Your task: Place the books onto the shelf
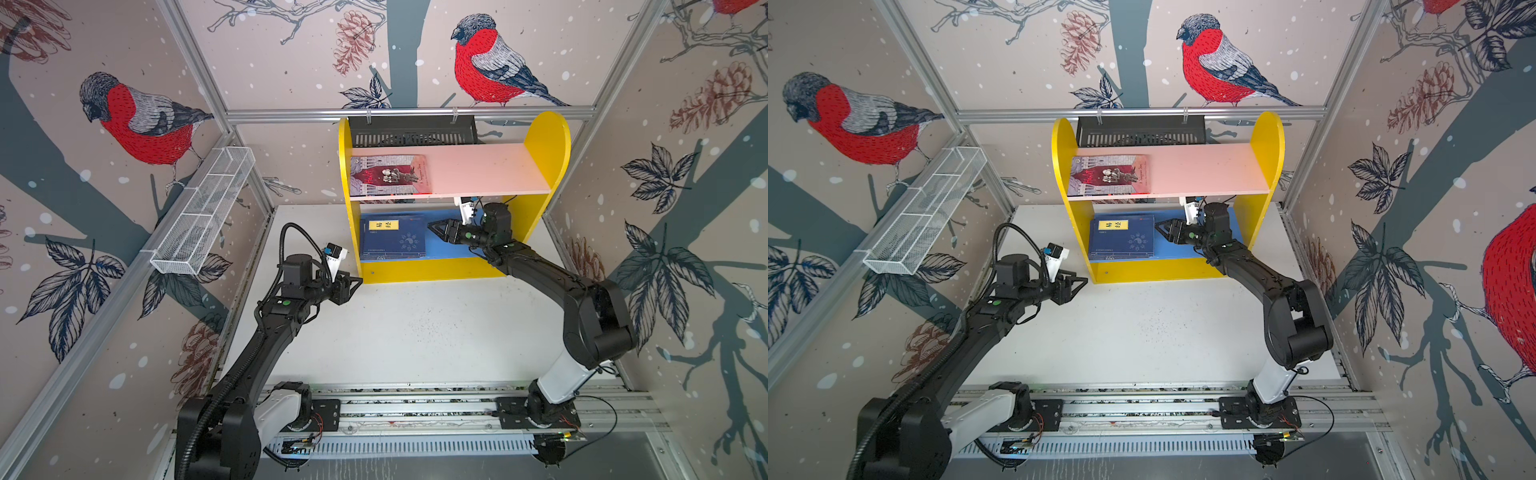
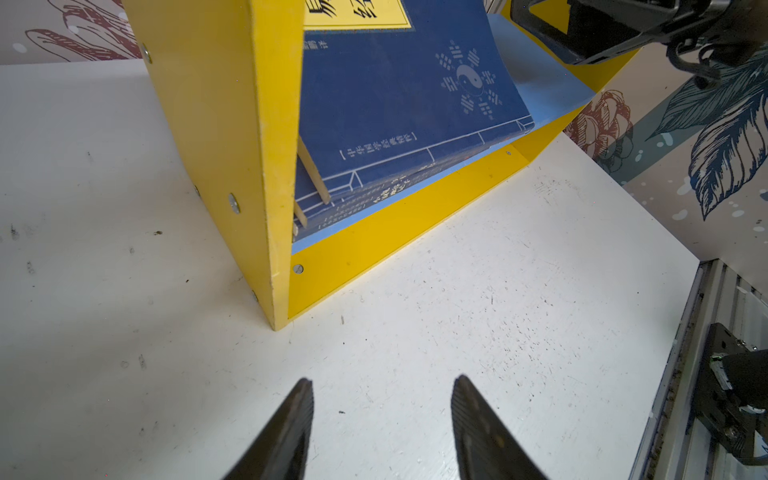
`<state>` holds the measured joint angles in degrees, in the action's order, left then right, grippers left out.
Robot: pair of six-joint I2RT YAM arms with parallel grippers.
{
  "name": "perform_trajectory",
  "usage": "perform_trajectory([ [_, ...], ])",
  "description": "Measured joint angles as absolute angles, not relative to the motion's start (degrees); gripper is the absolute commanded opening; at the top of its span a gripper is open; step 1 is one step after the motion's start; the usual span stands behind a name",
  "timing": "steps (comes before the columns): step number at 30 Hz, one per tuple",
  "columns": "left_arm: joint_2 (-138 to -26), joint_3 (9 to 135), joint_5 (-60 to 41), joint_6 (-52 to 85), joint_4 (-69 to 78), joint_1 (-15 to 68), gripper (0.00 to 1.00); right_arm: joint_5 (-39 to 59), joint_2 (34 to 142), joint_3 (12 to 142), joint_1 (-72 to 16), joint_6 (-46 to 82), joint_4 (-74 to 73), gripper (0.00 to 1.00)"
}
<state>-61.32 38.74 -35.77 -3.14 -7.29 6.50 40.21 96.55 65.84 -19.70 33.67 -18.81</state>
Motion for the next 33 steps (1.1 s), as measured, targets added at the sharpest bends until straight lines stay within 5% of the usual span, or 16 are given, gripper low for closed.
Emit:
perform_trajectory([
  [33, -60.71, 38.54, -35.97, -2.79, -7.27, 6.5, 0.54, 32.82, 101.43, 73.41, -24.32, 26.44, -7.42, 0.24],
])
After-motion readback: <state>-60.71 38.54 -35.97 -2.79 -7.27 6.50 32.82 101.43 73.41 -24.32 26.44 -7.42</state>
